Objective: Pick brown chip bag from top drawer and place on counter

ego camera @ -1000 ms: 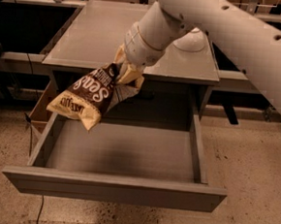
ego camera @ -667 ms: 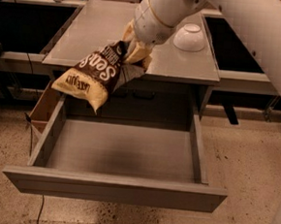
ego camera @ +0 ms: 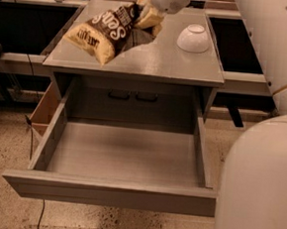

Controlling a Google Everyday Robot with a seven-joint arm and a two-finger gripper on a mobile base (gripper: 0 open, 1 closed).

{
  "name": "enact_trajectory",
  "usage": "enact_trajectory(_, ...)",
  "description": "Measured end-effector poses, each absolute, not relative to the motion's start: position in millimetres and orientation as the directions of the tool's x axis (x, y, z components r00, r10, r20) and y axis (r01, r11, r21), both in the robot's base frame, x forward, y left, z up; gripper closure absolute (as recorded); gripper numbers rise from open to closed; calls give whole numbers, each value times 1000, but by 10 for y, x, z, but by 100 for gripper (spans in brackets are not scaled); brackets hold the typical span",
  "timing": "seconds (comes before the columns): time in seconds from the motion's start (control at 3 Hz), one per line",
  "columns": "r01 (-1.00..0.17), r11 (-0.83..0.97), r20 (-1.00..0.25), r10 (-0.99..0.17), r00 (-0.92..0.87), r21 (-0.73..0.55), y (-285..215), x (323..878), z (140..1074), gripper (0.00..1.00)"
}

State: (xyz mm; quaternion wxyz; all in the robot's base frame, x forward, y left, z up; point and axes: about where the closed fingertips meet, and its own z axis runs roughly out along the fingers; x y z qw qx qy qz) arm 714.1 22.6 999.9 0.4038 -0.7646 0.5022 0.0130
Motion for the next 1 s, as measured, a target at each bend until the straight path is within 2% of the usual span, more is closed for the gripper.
enact_trajectory(0.67,-708,91,-486,-787,381,-701,-39,8084,10157,100)
enact_trajectory(1.0,-653,262,-540,-798,268,-711,-163,8613,9822,100)
